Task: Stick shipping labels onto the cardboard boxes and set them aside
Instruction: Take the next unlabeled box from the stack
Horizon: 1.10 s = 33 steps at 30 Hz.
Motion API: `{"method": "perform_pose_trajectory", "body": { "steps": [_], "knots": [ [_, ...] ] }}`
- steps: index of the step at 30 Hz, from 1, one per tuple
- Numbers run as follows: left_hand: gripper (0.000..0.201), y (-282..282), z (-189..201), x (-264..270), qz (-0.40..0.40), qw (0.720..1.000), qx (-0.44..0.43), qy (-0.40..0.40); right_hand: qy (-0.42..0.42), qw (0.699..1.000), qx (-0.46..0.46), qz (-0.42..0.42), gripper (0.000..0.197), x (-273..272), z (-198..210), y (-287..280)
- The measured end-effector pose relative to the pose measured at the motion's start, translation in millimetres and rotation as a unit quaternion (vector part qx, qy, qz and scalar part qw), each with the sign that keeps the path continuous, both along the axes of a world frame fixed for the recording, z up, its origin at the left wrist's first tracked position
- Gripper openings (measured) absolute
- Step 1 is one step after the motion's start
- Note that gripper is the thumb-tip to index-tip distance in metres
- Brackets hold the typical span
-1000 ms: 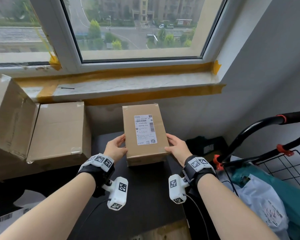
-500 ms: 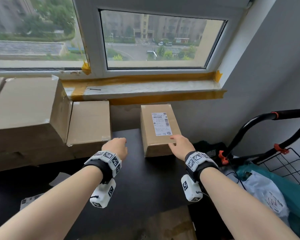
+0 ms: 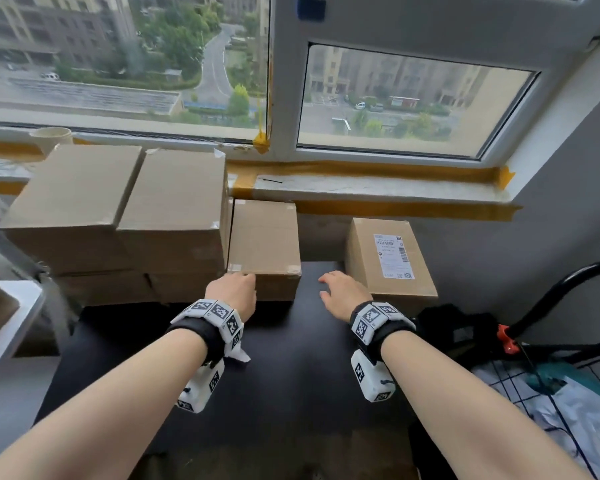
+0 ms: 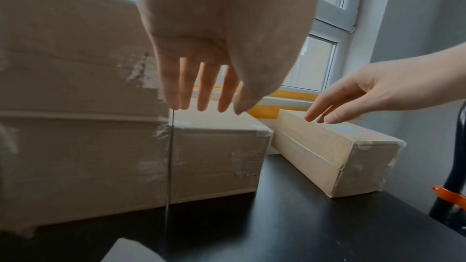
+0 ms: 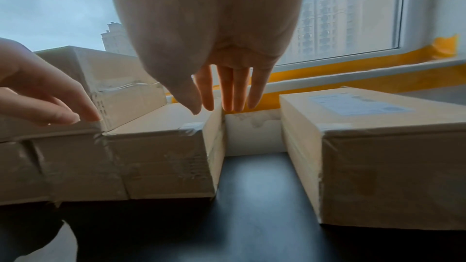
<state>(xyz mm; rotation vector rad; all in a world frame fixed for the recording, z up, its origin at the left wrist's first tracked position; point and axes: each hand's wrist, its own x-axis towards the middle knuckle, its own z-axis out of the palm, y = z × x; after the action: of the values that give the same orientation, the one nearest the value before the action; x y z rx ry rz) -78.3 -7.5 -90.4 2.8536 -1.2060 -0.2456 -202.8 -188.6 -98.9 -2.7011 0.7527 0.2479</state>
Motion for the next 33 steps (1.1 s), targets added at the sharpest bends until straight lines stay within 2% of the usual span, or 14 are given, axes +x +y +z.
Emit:
{"method": "perform_pose_trajectory", "body": {
  "steps": [5, 9, 11, 14, 18, 21, 29, 33],
  "knots": [
    [0.029, 19, -9, 19, 0.03, 0.999, -0.016, 0.02, 0.011, 0.999, 0.01, 0.03, 0.038, 38, -6, 18],
    [0.037, 24, -20, 30, 0.063, 0.995, -0.067, 0.048, -0.031, 0.998, 0.028, 0.041, 0.04, 65, -15, 19],
    [0.039, 24, -25, 32, 0.081, 0.99, -0.096, 0.061, -0.065, 0.996, 0.052, 0.026, 0.047, 78, -21, 15],
    [0.038, 22, -35, 33, 0.125, 0.979, -0.126, 0.099, -0.102, 0.985, 0.127, -0.053, 0.062, 95, -33, 9],
    [0.037, 17, -43, 37, 0.18, 0.954, -0.173, 0.168, -0.143, 0.936, 0.268, -0.178, 0.082, 106, -51, 0],
    [0.039, 12, -49, 34, 0.185, 0.939, -0.21, 0.198, -0.151, 0.91, 0.319, -0.219, 0.088, 106, -58, -7],
    [0.05, -6, -54, 29, 0.247, 0.883, -0.278, 0.284, -0.17, 0.899, 0.337, -0.222, 0.088, 82, -60, -20],
    [0.042, -7, -57, 21, 0.244, 0.848, -0.308, 0.357, -0.186, 0.884, 0.362, -0.229, 0.083, 52, -57, -22]
  ]
}}
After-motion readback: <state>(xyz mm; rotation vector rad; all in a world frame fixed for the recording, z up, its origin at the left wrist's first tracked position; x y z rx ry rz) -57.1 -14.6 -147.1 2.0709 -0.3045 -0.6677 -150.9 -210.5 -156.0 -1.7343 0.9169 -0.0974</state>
